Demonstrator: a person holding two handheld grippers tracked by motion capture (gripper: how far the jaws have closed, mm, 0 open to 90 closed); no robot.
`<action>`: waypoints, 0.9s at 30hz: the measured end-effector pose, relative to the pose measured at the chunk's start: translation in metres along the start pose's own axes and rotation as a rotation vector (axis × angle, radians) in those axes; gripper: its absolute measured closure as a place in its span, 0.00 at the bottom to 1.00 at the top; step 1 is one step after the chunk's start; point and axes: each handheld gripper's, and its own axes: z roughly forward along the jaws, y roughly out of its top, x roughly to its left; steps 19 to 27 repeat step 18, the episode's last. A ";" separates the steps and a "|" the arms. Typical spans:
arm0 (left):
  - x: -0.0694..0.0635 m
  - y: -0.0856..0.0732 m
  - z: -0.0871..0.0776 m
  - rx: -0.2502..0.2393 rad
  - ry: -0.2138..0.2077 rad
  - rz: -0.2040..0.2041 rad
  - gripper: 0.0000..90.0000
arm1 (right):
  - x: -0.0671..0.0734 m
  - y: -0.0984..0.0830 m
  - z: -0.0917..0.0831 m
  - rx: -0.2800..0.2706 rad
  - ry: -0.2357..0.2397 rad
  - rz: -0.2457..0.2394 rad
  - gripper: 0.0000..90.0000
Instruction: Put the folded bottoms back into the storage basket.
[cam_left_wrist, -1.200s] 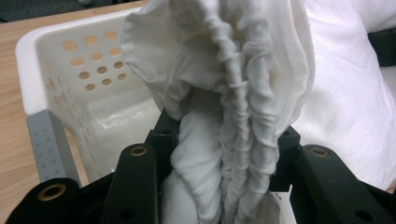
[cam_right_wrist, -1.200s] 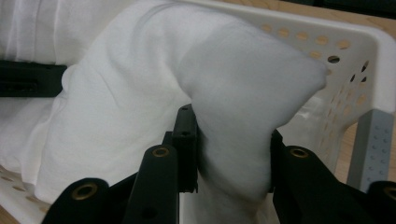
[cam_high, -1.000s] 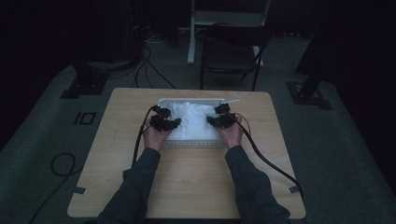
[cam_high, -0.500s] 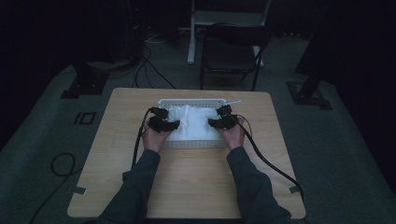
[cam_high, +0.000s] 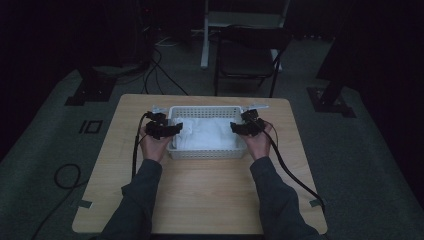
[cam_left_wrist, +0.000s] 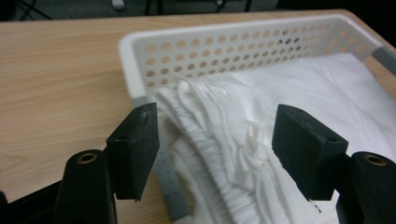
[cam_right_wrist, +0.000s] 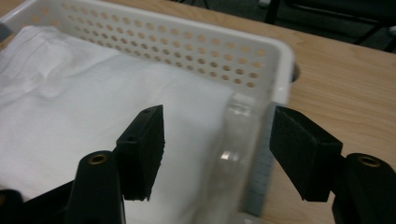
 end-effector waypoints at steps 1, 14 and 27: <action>0.003 0.000 -0.003 -0.010 0.006 -0.003 0.35 | -0.005 -0.002 -0.002 -0.011 -0.009 0.009 0.40; 0.050 -0.023 -0.021 -0.034 0.105 -0.078 0.36 | -0.071 -0.033 -0.011 -0.017 -0.101 0.152 0.45; 0.063 -0.035 -0.013 0.001 0.158 -0.087 0.36 | -0.087 -0.052 0.003 0.025 -0.131 0.175 0.46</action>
